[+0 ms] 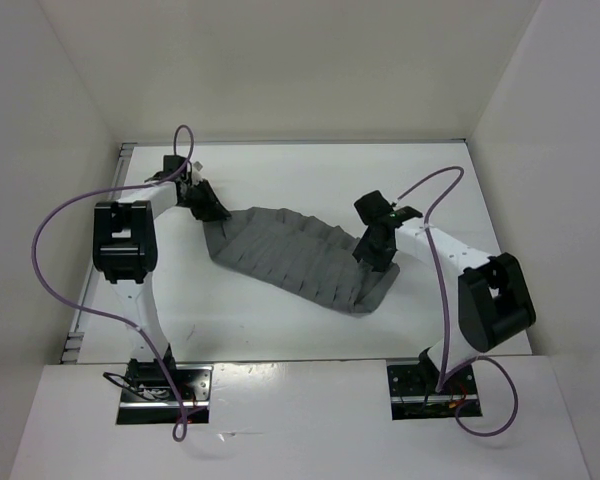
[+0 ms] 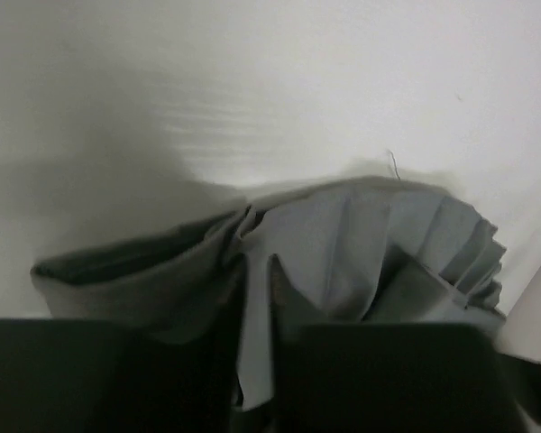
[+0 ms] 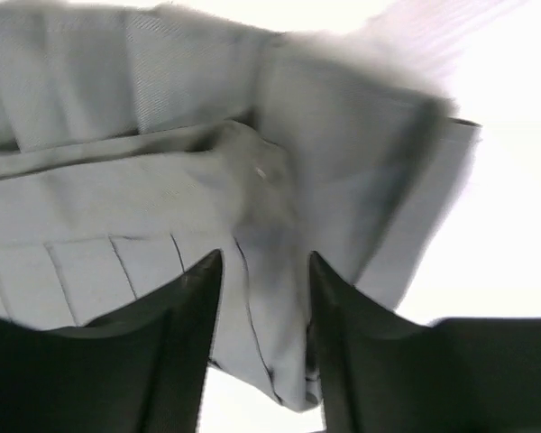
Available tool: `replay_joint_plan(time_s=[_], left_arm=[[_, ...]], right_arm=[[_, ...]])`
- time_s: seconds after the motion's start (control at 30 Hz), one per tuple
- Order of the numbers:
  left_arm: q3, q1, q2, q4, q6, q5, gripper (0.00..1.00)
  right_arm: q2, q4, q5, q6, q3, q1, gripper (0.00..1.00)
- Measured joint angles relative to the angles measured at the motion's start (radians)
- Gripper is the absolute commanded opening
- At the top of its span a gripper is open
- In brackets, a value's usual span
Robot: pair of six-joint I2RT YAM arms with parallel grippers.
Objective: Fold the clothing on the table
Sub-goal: Fold the skirt
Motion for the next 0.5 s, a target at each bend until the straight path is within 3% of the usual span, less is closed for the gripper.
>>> replay_joint_plan(time_s=[0.07,0.1,0.17,0.4,0.5], left_arm=[[-0.002,0.0,-0.035,-0.014,0.012,0.009,0.43],[-0.004,0.0,-0.06,-0.018,0.014,0.015,0.46],[-0.007,-0.001,-0.131,-0.026,0.011,0.034,0.49],[-0.011,-0.064,-0.357,0.008,0.009,0.169,0.49],[-0.018,-0.109,-0.37,0.012,0.008,0.23,0.49]], right_arm=[[0.01,-0.049,0.043,0.012,0.029,0.008,0.57],[0.002,-0.079,0.067,0.018,0.053,0.011,0.65],[-0.021,-0.116,0.093,0.027,0.103,0.019,0.65],[-0.132,-0.135,0.003,0.042,0.072,0.045,0.67],[-0.145,-0.14,-0.055,0.058,-0.014,0.049,0.76]])
